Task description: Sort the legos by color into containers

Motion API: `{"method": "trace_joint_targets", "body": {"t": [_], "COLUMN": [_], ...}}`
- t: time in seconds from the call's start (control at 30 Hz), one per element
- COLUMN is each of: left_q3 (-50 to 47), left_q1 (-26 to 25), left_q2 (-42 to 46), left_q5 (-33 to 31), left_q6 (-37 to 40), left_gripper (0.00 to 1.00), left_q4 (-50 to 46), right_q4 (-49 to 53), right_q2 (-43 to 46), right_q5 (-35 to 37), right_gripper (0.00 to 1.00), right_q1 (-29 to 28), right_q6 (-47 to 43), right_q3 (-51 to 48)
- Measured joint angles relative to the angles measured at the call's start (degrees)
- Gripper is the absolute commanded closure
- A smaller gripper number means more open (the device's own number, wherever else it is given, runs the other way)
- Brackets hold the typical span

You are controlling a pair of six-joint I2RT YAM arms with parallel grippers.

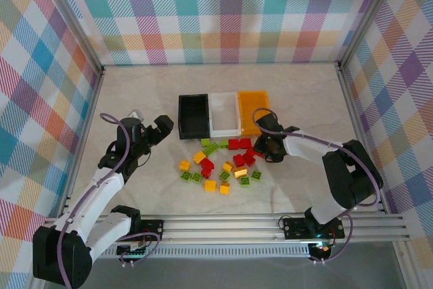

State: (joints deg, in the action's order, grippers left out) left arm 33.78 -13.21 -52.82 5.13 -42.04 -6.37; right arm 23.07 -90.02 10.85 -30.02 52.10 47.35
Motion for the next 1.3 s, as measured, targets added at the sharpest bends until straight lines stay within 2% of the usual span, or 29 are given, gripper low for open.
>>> {"method": "trace_joint_targets", "body": {"t": [0.3,0.4,0.53,0.6,0.8,0.97,1.1,1.2,1.3], "left_q3": [0.0,0.2,2.5,4.5,8.6,8.7,7.9,7.3,7.2], "left_q1": [-0.8,-1.8,-3.1,-4.3,-7.4,-7.4,-7.4,-7.4,-8.2], "left_q2": [0.3,0.3,-1.1,-2.3,-5.2,-5.6,-3.7,-2.0,-1.6], "left_q5": [0.4,0.4,0.4,0.3,-0.3,-0.9,-1.4,-1.7,-1.9], "left_q6": [0.0,0.2,0.8,1.1,2.3,3.3,4.2,4.6,5.7], "left_gripper": [0.0,0.0,0.0,0.0,0.03,0.04,0.04,0.05,0.09], "left_q4": [-1.2,-2.3,-4.9,-6.8,-13.7,-18.2,-20.2,-21.8,-22.8], "right_q4": [2.5,3.3,5.7,7.1,7.0,7.6,9.0,9.6,9.2], "right_q2": [-1.7,-0.7,3.3,4.3,-0.8,-11.8,-18.5,-19.3,-18.1], "right_q5": [1.6,1.9,2.0,2.0,2.2,2.3,3.1,3.3,3.1], "right_gripper": [0.65,0.68,0.68,0.68,0.66,0.59,0.39,0.3,0.27], "right_q1": [-0.5,-0.4,-0.4,-0.4,0.5,2.3,3.0,3.0,3.0], "right_q6": [1.4,0.6,-3.2,-5.9,-12.1,-15.0,-16.8,-17.6,-17.9], "right_q3": [1.6,1.6,3.7,8.0,22.9,31.5,36.1,37.0,36.9]}}
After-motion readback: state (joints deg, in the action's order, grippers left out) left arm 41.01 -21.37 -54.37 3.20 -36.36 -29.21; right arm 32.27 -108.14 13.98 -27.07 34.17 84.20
